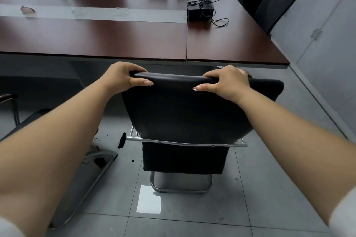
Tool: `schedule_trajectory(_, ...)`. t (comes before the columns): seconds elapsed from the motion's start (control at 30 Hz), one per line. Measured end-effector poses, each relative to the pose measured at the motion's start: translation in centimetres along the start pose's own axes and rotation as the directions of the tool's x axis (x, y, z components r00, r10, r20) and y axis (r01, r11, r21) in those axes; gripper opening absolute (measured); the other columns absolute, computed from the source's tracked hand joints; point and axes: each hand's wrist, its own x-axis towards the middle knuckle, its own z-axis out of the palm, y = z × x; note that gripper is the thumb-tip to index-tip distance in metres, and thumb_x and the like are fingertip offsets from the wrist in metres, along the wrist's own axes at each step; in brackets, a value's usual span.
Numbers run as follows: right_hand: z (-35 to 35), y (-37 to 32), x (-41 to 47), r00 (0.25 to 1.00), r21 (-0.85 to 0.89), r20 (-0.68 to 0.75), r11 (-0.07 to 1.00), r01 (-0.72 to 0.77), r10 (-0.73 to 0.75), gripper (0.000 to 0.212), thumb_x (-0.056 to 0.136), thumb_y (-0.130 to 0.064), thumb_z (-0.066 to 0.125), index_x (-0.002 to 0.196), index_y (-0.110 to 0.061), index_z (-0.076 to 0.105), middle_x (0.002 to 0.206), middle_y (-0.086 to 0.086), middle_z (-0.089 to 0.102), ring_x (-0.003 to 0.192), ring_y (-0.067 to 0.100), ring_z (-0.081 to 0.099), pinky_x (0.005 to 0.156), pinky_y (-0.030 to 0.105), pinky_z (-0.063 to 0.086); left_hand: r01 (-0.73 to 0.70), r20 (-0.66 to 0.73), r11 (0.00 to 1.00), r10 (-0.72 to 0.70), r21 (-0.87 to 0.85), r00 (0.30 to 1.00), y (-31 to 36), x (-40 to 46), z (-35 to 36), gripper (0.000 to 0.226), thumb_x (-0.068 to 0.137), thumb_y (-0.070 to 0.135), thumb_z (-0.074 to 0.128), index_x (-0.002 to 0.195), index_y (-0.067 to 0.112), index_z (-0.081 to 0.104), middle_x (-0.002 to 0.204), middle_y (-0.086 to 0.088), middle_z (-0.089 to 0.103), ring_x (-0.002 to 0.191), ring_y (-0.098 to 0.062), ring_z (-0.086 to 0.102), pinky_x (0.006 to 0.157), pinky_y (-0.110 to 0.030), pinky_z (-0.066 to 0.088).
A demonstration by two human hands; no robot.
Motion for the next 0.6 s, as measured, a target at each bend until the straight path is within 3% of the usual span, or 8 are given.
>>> schedule_trajectory(0.2,0.2,-0.2,0.0,1.000,-0.009,-0.004,1.000,-0.003,0.003,0.062,0.071,-0.070,0.055,0.119,-0.031,0.062,0.111,-0.002,0.066,0.114,0.021,0.052,0.097,0.037,0.034,-0.032,0.002,0.999,0.032,0.009,0.999,-0.5,0.1,-0.1,0.047,0.074,0.033,0.074,0.115,0.014,0.065,0.099,0.005,0.059,0.097,-0.009,0.050,0.084,-0.022,0.036)
schedule_trajectory(0.4,0.8,-0.6,-1.2,1.000,-0.016,0.004,1.000,-0.020,0.020,0.063,0.071,-0.070,0.054,0.121,-0.031,0.061,0.111,-0.001,0.065,0.113,0.022,0.051,0.100,0.040,0.033,-0.051,0.004,0.999,0.051,-0.005,0.999,-0.9,-1.1,0.1,0.046,0.074,0.033,0.073,0.115,0.014,0.065,0.110,-0.003,0.065,0.097,-0.009,0.050,0.083,-0.022,0.036)
schedule_trajectory(0.6,1.0,-1.1,-2.0,0.998,0.009,0.008,0.998,-0.065,0.065,0.061,0.073,-0.068,0.053,0.121,-0.031,0.060,0.122,-0.002,0.061,0.127,0.021,0.042,0.115,0.047,0.010,-0.058,0.013,0.998,0.058,-0.008,0.998,-1.0,-1.6,0.2,0.049,0.074,0.034,0.073,0.117,0.013,0.064,0.114,-0.005,0.064,0.097,-0.009,0.049,0.084,-0.022,0.037)
